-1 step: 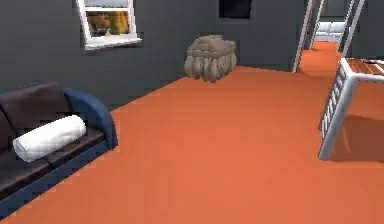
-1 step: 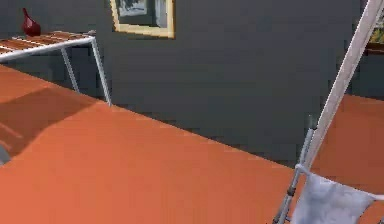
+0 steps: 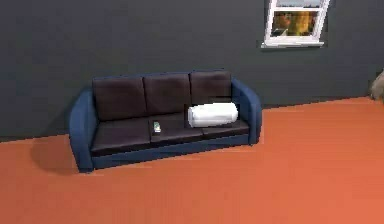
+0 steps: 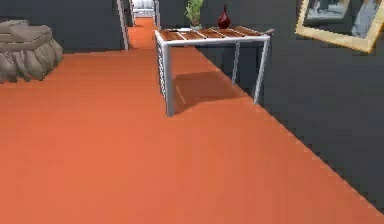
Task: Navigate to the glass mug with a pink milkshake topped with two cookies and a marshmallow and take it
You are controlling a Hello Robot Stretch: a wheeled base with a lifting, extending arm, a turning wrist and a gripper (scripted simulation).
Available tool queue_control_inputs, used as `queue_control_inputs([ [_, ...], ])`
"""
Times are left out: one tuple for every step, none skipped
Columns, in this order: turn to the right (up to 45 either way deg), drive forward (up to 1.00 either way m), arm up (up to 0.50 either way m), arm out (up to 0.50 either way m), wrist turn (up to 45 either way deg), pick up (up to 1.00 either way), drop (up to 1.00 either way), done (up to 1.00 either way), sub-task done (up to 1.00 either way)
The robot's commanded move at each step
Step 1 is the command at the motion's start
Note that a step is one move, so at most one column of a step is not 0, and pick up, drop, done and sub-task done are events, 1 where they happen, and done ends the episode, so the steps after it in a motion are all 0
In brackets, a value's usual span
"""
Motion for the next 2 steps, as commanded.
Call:
queue_control_inputs([
  [-12.0, 0.0, 0.0, 0.0, 0.0, 0.0, 0.0, 0.0, 0.0],
  [-3.0, 0.0, 0.0, 0.0, 0.0, 0.0, 0.0, 0.0, 0.0],
])
